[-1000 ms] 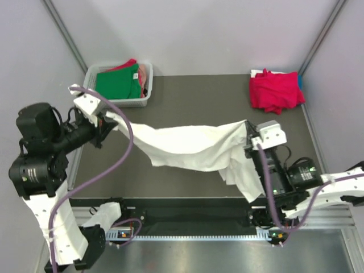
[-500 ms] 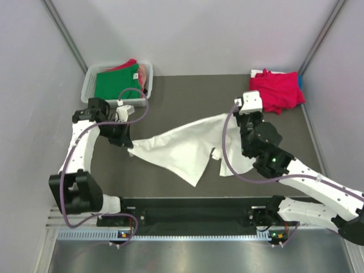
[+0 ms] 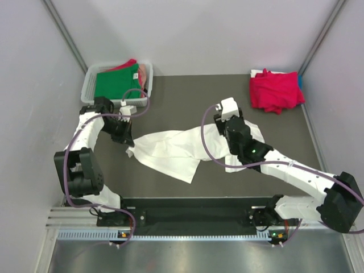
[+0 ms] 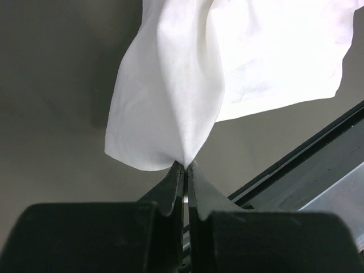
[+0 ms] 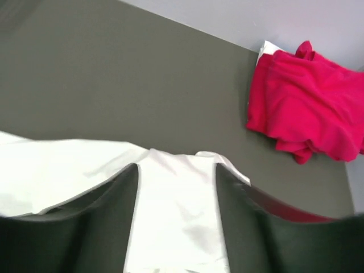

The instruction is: Fold and stack the t-shirts

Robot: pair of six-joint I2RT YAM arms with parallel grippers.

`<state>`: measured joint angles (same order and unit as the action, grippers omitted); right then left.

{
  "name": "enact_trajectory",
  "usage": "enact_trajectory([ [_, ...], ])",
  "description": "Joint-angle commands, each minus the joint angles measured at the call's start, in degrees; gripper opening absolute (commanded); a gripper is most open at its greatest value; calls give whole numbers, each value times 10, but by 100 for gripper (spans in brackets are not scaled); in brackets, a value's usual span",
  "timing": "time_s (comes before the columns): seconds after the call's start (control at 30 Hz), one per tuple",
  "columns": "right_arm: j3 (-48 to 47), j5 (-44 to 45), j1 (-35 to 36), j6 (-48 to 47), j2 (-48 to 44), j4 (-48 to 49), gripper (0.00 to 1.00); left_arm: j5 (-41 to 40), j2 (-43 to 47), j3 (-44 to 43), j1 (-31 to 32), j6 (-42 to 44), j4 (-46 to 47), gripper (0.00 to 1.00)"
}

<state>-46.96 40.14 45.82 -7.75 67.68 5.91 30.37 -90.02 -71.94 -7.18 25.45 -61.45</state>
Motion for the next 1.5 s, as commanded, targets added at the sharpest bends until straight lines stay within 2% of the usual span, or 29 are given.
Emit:
enact_trajectory([
  [0.0,-38,-30,-6,55,-5,-24,72,5,-10,-16,-4,2,20,12],
  [0.03,-40,-28,-6,57,-6,-31,96,-2,-10,-13,-4,-6,25,39],
  [0.07,-42,-28,-6,59,-8,-41,98,-11,-9,-11,-4,-10,30,59],
  [0.1,-41,-28,-6,60,-13,-46,99,-28,-8,-8,-5,-15,35,92],
  [0.13,-43,-27,-6,63,-17,-50,100,-36,-5,-6,-6,-20,48,98],
  [0.33,-38,-12,-8,73,-32,-76,99,-44,5,-31,-35,-39,67,98],
  [0.4,-39,-10,-8,73,-33,-80,99,-39,32,-48,-24,-40,56,98],
  [0.53,-45,-13,-9,73,-28,-84,98,-123,96,-41,73,-40,70,98],
  [0.57,-46,-13,-9,90,-25,-87,97,-130,106,-36,133,-43,70,98],
  [0.6,-51,-13,-8,92,-20,-88,97,-131,119,-30,157,-55,70,98],
  [0.67,-56,-10,-10,99,-13,-98,96,-138,121,-30,219,-66,68,98],
  [0.83,-68,6,-14,121,19,-136,90,-159,71,-39,314,-81,45,98],
  [1.1,-62,10,-48,161,7,-160,87,-138,-14,-14,376,-87,38,98],
  [1.17,-63,8,-58,173,10,-170,88,-170,-25,-9,410,-90,52,98],
  [1.47,-84,-52,-139,206,44,-175,89,-216,-35,35,514,-125,113,98],
])
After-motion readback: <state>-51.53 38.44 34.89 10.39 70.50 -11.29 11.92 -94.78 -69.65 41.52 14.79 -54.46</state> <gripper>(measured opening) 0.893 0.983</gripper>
